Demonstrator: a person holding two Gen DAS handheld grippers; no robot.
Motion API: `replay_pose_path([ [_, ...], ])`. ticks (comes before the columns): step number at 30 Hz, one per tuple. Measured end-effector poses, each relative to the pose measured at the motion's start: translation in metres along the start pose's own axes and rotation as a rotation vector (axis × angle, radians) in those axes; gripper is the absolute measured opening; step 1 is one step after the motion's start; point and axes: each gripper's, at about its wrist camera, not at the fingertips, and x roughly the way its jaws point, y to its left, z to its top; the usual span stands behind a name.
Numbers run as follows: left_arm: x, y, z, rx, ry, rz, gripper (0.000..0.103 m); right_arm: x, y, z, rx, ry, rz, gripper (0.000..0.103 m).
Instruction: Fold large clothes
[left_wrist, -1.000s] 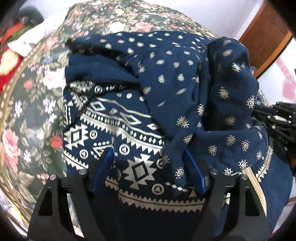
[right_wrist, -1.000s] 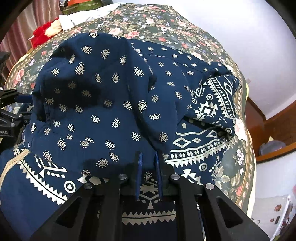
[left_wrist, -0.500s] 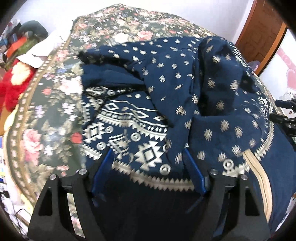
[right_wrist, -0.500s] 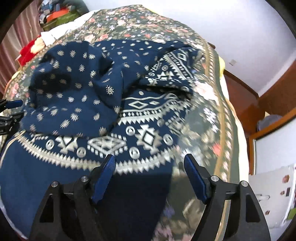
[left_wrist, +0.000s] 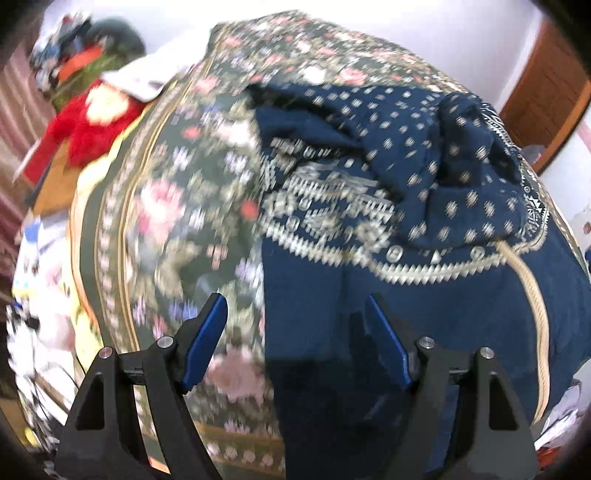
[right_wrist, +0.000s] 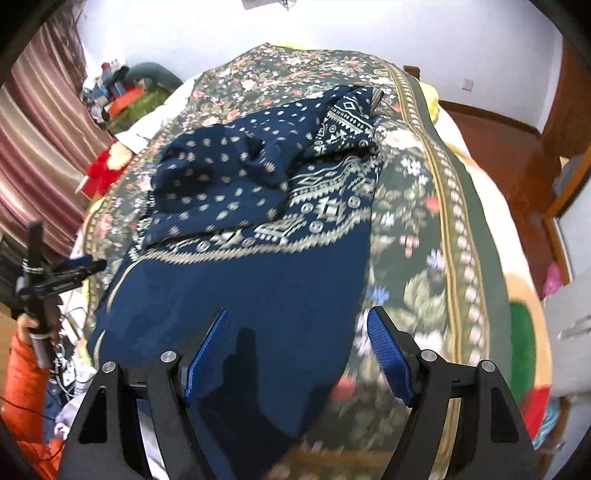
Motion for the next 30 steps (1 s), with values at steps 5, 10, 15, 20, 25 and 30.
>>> replay_pose_path([
  [5,0.002,0.015,-0.033,-0.104,0.054,-0.060,0.076,-0.010,0.000,-0.029,0.053,-0.002,0.049,0.075],
  [10,0.009,0.020,-0.060,-0.182,0.102,-0.139,0.076,-0.013,0.001,-0.049,0.071,-0.029,0.049,0.075],
  [15,0.024,0.018,-0.075,-0.253,0.153,-0.218,0.077,-0.009,0.003,-0.050,0.079,-0.046,0.064,0.075],
  [20,0.043,0.030,-0.086,-0.402,0.177,-0.340,0.077,0.000,0.012,-0.046,0.041,-0.051,0.059,0.068],
  [25,0.036,0.026,-0.086,-0.392,0.159,-0.374,0.058,0.003,0.015,-0.040,0.035,-0.071,0.098,0.037],
  [30,0.019,0.005,-0.071,-0.275,0.118,-0.337,0.024,0.004,0.016,-0.032,0.049,-0.082,0.157,0.015],
])
